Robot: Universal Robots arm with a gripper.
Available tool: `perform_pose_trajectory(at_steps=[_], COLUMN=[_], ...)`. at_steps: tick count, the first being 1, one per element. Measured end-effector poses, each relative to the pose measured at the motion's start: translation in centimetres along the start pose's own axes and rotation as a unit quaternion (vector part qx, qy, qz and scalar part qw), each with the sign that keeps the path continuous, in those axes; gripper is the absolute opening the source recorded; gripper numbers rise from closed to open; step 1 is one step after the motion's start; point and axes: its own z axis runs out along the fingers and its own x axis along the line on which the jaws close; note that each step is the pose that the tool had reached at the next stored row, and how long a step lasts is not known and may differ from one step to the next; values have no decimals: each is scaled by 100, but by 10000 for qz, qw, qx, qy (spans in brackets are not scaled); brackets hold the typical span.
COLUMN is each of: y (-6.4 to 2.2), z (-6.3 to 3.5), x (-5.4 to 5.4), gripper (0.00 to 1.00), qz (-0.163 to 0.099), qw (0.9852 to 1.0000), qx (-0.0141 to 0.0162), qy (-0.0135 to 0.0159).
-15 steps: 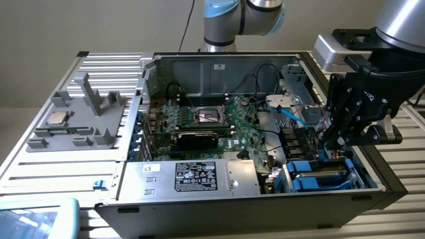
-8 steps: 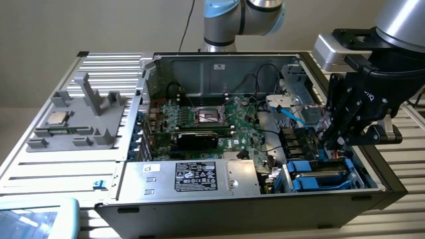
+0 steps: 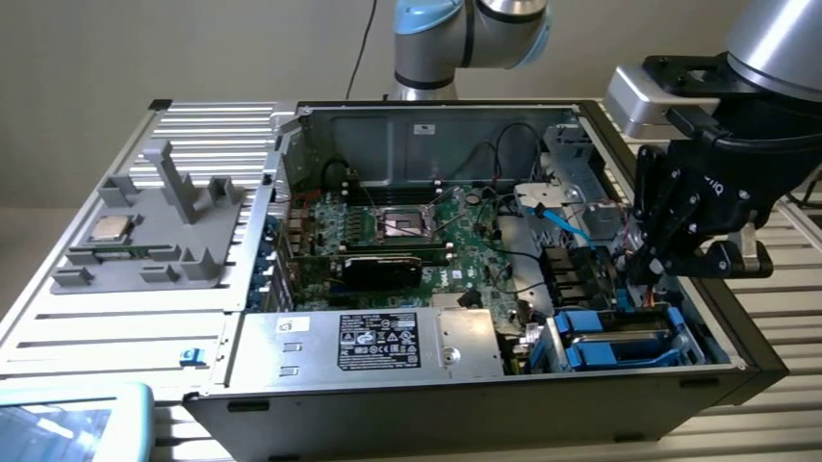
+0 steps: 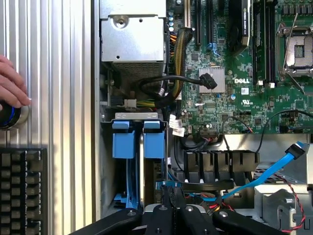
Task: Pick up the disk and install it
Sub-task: 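Insert the second disk wire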
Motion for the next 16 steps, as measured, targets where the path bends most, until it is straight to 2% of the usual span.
perform_pose_trajectory(at_steps=[5, 8, 13, 15, 16], y=[4, 15, 36, 37, 37], z=[13, 64, 155, 186, 195], x=[12, 40, 59, 65, 70], gripper=[11, 11, 11, 11, 11], qz=[2, 9, 39, 60, 75], qw=[10000, 10000, 10000, 10000, 10000], qx=[0, 0, -2, -10, -26], qy=[-1, -10, -10, -11, -10])
